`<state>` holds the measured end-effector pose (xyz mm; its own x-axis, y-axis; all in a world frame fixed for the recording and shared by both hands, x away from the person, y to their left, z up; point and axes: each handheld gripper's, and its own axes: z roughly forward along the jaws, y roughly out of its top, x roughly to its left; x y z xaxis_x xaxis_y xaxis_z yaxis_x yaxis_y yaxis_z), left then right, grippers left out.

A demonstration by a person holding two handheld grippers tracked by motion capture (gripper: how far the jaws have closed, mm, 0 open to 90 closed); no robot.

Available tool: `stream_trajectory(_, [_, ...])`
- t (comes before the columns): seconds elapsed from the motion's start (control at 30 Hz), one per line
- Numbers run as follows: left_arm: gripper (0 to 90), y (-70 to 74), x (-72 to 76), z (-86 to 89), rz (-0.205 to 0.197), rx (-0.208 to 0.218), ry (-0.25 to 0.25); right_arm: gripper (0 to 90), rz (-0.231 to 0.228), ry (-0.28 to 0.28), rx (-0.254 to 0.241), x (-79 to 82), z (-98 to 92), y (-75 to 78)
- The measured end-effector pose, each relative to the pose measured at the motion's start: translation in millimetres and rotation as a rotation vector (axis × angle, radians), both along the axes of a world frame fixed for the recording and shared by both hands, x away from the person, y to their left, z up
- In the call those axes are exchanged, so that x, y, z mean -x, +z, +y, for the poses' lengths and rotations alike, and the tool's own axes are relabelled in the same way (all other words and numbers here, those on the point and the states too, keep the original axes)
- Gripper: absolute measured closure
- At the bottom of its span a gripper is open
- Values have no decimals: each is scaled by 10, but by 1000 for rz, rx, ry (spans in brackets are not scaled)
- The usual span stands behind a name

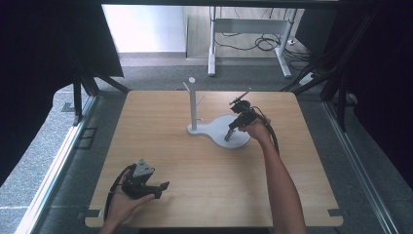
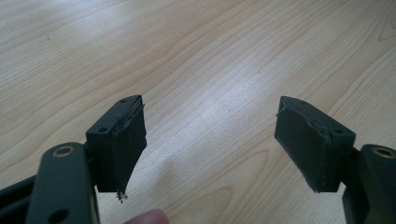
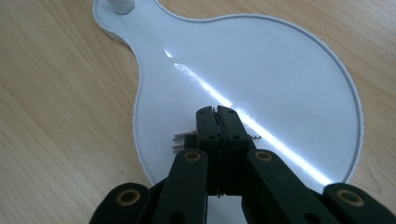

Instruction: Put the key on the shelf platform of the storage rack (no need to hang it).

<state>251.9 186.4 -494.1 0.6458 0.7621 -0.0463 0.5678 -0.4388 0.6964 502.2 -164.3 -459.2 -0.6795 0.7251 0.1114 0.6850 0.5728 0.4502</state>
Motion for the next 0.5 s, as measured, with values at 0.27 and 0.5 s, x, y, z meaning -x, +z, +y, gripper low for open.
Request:
stream_trajectory(0.27, [251, -2, 2, -13, 0, 0, -5, 894, 8, -30, 30, -47, -17, -115])
stream_trajectory(0.5, [250, -8, -2, -9, 2, -6, -5, 889, 7, -51, 22, -69, -39, -173])
